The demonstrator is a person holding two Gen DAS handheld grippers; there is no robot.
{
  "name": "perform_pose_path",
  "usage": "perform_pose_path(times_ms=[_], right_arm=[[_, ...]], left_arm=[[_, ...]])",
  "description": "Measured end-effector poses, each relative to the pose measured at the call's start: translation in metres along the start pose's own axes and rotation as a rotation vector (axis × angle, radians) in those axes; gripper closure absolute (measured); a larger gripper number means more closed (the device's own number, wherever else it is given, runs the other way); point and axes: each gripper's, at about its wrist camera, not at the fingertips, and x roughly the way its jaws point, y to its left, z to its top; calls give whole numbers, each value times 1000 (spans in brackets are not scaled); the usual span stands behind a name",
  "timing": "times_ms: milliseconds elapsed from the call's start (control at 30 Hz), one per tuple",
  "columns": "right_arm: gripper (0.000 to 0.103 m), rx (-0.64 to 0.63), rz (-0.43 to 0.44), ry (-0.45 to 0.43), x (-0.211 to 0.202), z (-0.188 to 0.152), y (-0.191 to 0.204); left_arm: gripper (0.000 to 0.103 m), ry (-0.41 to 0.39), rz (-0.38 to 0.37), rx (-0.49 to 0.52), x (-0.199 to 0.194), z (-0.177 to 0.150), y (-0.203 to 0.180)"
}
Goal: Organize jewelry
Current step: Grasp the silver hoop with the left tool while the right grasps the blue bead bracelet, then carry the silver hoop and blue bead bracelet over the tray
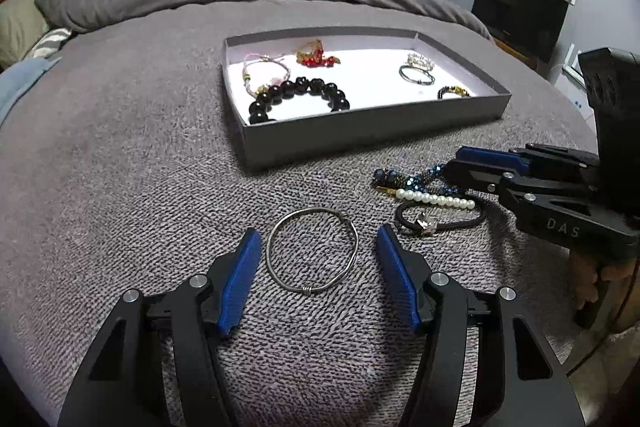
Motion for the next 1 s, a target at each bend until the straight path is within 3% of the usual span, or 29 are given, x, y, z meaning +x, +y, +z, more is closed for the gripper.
perform_pose_path(times_ms=[133, 200, 267, 400, 833, 1000], right_arm=[[79, -6, 11, 18, 2, -1, 0], [90, -3, 35, 27, 1, -2, 0], [93, -13, 32, 24, -1, -3, 2], [95, 21, 53, 0, -7, -3, -3], [95, 68, 19, -203, -56, 11, -19], [95, 91, -23, -294, -84, 26, -32]], left_arm=[[43, 8, 4, 15, 3, -2, -1], [48, 6, 4, 17, 2, -2, -1], [56, 0, -2, 19, 1, -2, -2], [57, -8, 7, 30, -1, -2, -4], [58, -57, 42, 48, -15, 0, -8], [58, -133, 77, 70, -33, 15, -13]])
